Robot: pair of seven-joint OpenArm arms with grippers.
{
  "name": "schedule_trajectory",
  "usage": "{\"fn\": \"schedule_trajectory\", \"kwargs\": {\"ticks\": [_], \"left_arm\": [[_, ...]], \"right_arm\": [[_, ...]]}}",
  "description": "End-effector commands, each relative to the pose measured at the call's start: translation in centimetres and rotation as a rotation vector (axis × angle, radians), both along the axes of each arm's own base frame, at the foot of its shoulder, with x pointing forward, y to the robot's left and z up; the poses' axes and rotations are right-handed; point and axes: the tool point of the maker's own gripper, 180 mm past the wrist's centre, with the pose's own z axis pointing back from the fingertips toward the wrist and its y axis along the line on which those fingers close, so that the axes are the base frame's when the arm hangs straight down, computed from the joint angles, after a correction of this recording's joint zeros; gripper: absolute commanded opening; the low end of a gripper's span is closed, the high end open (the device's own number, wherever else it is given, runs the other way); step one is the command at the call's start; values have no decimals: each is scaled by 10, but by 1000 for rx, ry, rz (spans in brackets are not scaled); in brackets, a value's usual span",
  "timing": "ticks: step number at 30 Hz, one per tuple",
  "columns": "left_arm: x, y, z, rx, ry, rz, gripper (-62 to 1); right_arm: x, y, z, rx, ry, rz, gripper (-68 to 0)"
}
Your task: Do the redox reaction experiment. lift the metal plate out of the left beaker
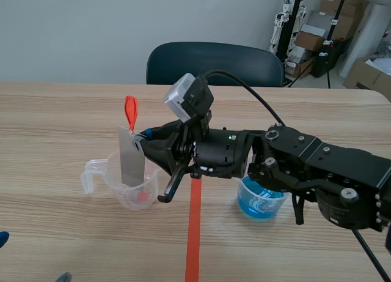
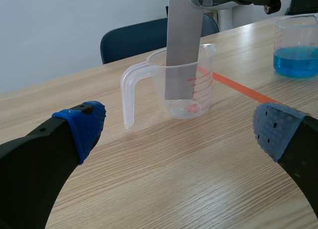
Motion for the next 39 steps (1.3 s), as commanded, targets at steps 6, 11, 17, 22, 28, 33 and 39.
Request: {"fn": "schedule_trajectory", "kwargs": {"ticks": [6,11,17,22,28,33,39], "left_arm": [[-3,6,10,-7,-45,-1,14],[-3,6,10,-8,-45,-1,14],[-3,6,10,-7,-45,-1,14],[-3,6,10,-8,-45,-1,14],[-3,6,10,-8,-45,-1,14],[-3,6,10,-8,-45,-1,14],[-3,6,10,-8,-45,-1,14]], "right_arm": [[12,7,29,18,-10,-1,-671],[16,10,43,13,18,3,-671],[23,4,72,4,2,-12,-671],[20,-2,107,8,-40,-7,-671],[14,-4,141,28,-48,20,-671],[18,-5,149,30,-10,13,-671],[18,-4,151,25,25,28,-671]]}}
